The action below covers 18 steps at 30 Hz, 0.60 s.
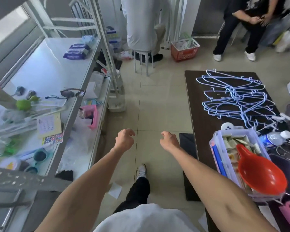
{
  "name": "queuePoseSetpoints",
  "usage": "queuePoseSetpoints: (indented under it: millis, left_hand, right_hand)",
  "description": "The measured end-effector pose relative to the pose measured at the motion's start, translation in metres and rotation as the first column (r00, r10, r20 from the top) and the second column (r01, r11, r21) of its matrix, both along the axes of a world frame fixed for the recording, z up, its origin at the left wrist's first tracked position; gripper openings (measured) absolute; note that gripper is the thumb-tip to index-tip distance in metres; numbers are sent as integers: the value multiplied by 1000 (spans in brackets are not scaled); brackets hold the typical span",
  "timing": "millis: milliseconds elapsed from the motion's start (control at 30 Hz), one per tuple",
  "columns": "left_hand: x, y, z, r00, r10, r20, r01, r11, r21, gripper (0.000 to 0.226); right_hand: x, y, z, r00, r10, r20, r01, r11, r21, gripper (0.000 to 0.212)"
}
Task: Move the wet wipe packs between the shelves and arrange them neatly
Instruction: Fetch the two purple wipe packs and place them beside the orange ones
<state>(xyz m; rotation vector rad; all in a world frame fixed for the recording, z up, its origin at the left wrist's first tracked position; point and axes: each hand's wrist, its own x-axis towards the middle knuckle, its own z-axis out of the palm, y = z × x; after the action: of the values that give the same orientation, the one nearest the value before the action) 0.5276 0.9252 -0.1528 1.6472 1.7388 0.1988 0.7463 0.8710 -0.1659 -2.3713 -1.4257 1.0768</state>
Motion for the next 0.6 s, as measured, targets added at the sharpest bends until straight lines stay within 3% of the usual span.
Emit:
queuePoseSetpoints:
  millis: [267,600]
  left_hand:
    - [38,186,16,988,-119,102,123,992,-35,40]
    - [63,344,11,992,-71,106,82,992,-99,50]
  right_hand:
    - [32,175,29,996,-41,78,39,999,29,52]
    - [61,343,22,998,-2,69,2,1000,-3,52]
